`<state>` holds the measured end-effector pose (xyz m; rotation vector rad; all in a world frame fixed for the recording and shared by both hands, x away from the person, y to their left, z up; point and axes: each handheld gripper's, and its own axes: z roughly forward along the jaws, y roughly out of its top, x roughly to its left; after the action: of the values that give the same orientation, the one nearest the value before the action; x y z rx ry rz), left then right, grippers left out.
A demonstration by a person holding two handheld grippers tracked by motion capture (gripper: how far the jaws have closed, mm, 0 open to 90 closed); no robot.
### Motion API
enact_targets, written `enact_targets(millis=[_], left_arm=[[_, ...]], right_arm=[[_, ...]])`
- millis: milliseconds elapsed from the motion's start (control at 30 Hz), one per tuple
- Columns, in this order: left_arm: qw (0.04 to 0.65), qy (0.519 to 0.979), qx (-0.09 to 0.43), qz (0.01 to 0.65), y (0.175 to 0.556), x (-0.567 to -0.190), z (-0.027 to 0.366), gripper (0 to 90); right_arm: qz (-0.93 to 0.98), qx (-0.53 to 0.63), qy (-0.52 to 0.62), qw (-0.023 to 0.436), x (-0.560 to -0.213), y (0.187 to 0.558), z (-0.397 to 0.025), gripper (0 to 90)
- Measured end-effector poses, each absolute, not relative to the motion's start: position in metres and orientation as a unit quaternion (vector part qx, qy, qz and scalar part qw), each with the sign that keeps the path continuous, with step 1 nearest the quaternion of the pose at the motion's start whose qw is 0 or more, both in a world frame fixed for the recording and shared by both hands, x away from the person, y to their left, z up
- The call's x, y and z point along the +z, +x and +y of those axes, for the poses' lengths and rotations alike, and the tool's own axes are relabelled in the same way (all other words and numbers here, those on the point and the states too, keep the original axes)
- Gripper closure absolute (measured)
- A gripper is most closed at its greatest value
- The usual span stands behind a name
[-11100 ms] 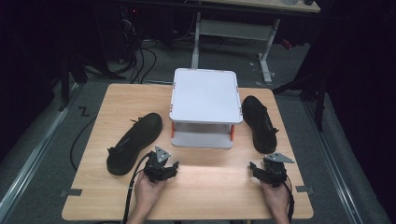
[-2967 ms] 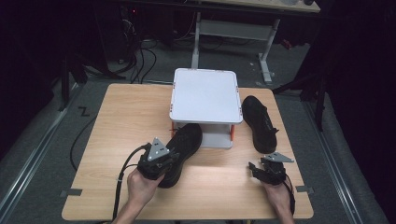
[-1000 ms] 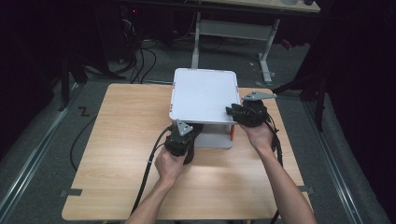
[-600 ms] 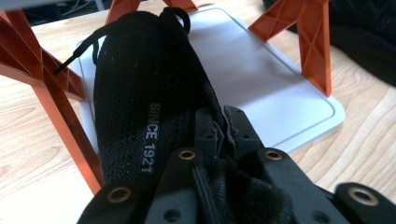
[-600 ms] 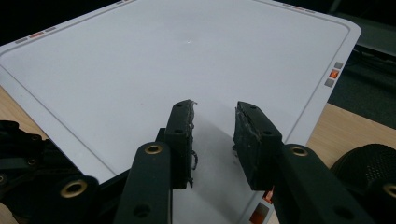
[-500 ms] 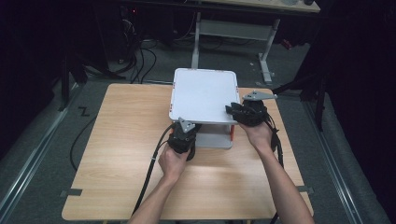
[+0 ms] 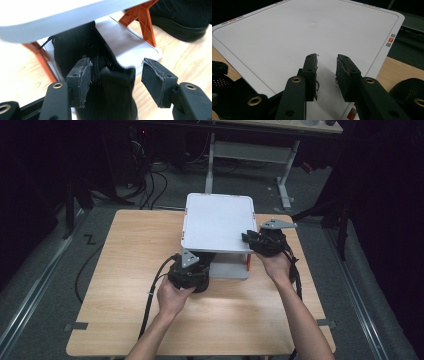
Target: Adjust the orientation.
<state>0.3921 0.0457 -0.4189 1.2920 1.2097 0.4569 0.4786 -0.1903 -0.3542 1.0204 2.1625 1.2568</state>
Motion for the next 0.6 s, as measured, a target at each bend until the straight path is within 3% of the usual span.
enact_targets(millis=[333, 600], left_arm=[[0.575, 0.614, 0.179, 0.51, 0.385, -0.43, 0.048, 45.6], [0.552, 0.622, 0.191, 0.521, 0.397, -0.438, 0.038, 69.8]], right_arm=[[0.781, 0.452, 0.37, 0.219, -0.354, 0.478, -0.19, 69.9], [0.785, 0.45, 0.364, 0.219, -0.353, 0.478, -0.19, 71.6]])
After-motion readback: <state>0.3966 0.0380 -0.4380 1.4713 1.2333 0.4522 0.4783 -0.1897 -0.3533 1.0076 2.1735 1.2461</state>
